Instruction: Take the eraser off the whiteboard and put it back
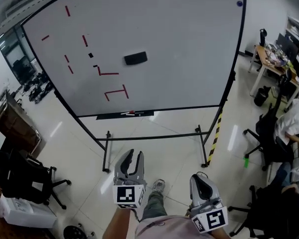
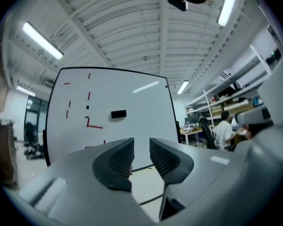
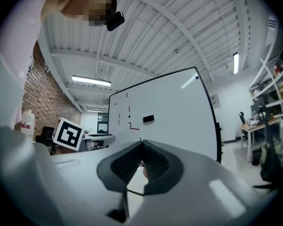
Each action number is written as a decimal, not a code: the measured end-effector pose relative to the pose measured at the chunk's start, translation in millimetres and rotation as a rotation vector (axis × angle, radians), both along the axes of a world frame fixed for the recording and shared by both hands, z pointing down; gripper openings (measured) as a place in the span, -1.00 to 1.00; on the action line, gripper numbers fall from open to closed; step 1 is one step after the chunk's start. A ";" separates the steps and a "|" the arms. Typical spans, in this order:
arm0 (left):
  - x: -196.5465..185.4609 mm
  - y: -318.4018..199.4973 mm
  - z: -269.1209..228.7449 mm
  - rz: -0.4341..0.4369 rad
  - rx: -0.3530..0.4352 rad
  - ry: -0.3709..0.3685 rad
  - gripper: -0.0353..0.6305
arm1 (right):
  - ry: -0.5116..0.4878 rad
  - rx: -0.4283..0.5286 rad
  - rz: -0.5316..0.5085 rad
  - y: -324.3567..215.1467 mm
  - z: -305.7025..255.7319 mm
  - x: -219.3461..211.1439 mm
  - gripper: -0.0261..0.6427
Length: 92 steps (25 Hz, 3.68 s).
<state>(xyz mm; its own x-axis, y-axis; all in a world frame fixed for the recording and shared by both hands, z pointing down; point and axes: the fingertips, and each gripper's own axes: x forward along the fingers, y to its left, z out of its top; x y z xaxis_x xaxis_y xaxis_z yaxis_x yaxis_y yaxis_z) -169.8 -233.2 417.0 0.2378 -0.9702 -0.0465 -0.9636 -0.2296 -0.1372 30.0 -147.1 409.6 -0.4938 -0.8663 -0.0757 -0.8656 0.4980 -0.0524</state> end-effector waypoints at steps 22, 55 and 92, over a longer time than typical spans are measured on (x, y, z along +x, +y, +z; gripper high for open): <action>-27.2 -425.1 -97.0 -0.191 0.404 -1.227 0.40 | 0.080 -0.185 0.255 -314.1 11.8 -21.5 -0.92; 106.1 57.2 -142.1 -0.120 0.708 -0.687 0.00 | -0.024 -0.006 0.189 -4.9 0.1 75.0 -0.92; 88.0 364.7 -155.6 -0.085 0.554 0.026 -0.05 | -0.095 0.130 -0.061 207.7 -71.0 24.1 -0.92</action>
<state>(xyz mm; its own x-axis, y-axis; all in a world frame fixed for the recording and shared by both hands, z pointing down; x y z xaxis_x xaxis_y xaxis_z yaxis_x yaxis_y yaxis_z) -81.8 131.5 261.4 0.1517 -0.8146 -0.5599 -0.9802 -0.0510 -0.1914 54.0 60.6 338.6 -0.5301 -0.8151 -0.2338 -0.8280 0.5570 -0.0646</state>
